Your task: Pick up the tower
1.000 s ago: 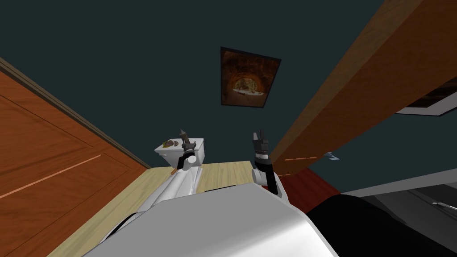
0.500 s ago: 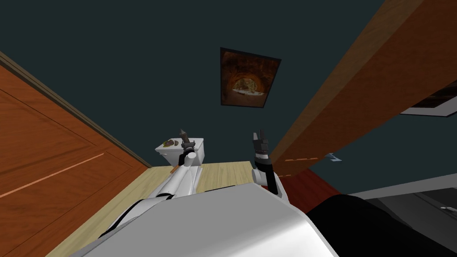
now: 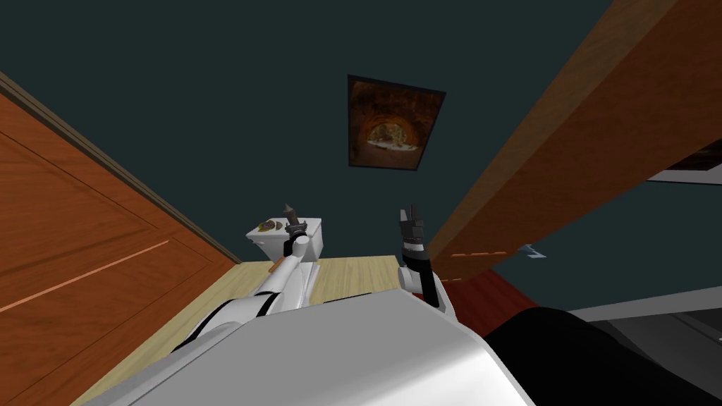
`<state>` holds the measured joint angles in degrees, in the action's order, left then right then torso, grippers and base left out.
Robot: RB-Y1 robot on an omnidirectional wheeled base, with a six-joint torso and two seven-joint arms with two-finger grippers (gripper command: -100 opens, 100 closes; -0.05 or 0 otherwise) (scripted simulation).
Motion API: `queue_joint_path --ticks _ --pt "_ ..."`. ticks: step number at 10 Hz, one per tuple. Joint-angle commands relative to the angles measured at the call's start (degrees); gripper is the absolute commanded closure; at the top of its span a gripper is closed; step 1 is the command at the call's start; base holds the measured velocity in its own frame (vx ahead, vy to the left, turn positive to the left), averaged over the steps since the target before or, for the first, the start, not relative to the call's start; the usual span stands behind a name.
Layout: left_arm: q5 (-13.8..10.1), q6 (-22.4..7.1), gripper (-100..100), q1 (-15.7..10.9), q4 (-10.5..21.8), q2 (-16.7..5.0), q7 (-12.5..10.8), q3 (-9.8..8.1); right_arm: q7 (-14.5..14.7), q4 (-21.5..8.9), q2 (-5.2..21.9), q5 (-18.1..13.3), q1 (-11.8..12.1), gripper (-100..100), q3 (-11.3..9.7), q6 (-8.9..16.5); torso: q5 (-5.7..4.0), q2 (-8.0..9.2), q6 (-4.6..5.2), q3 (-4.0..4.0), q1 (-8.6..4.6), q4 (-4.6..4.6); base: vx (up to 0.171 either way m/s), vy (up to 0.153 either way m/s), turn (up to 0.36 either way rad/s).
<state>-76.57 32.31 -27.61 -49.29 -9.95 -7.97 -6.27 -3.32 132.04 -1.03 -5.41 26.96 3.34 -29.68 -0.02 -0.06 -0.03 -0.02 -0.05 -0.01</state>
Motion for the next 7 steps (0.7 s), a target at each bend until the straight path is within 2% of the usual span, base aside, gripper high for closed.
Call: queue_joint_path --ticks 1,4,7 --pt "-2.2 0.8 -100 -2.4 2.9 -0.2 -0.4 -0.78 0.0 0.0 0.0 0.0 0.0 0 0.0 0.0 0.0 0.0 0.0 0.0 0.0 0.0 0.013 -0.02 0.032" --pt "-7.1 2.1 -100 -7.2 8.1 -0.7 -0.2 -3.1 0.0 0.0 0.0 0.0 0.0 0 0.0 0.0 -0.01 -0.09 -0.01 -0.05 -0.03 -0.02 0.032 -0.027 0.05" --pt "-10.9 3.2 -100 -10.9 11.6 -1.2 0.1 -4.92 0.0 0.0 0.0 0.0 0.0 0 0.0 0.0 0.0 -0.15 -0.01 -0.08 -0.01 -0.03 0.048 -0.019 0.043"
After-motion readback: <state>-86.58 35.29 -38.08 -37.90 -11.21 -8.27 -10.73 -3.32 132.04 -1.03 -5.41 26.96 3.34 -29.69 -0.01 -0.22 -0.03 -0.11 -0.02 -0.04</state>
